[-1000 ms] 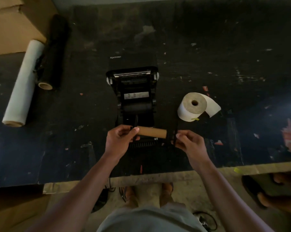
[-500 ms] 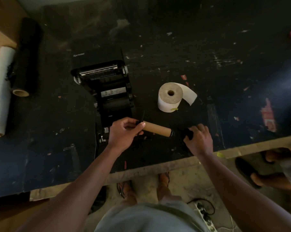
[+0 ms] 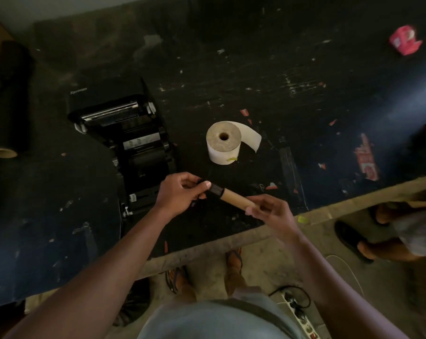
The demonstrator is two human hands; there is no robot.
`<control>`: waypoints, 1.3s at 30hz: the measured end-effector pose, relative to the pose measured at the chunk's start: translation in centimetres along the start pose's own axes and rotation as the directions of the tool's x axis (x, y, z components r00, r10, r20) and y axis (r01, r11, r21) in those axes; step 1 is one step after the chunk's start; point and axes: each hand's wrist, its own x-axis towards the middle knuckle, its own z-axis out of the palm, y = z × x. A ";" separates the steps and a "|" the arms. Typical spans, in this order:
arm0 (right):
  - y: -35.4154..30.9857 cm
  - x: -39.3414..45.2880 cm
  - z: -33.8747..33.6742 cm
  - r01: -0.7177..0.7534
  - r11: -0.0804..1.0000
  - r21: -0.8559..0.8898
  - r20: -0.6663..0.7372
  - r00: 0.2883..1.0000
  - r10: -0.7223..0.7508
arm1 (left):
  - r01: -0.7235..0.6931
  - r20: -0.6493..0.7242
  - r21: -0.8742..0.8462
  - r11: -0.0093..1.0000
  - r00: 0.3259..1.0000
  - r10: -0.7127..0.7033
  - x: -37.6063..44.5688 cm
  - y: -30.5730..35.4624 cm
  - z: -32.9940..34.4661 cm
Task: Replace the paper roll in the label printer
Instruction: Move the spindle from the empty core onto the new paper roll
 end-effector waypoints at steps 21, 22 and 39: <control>2.6 -1.4 -2.9 0.058 0.995 -0.082 -0.342 0.936 -0.083 | 0.084 0.063 0.757 0.648 0.978 -0.200 7.0 3.5 3.8; 2.8 -1.3 -2.8 0.056 0.995 -0.084 -0.343 0.936 -0.081 | 0.049 0.031 0.773 0.633 0.993 -0.114 7.0 3.7 3.7; 2.7 -1.8 -1.7 0.109 0.991 -0.081 -0.359 0.924 -0.131 | -0.472 0.312 0.826 0.309 0.838 0.447 12.6 13.2 8.9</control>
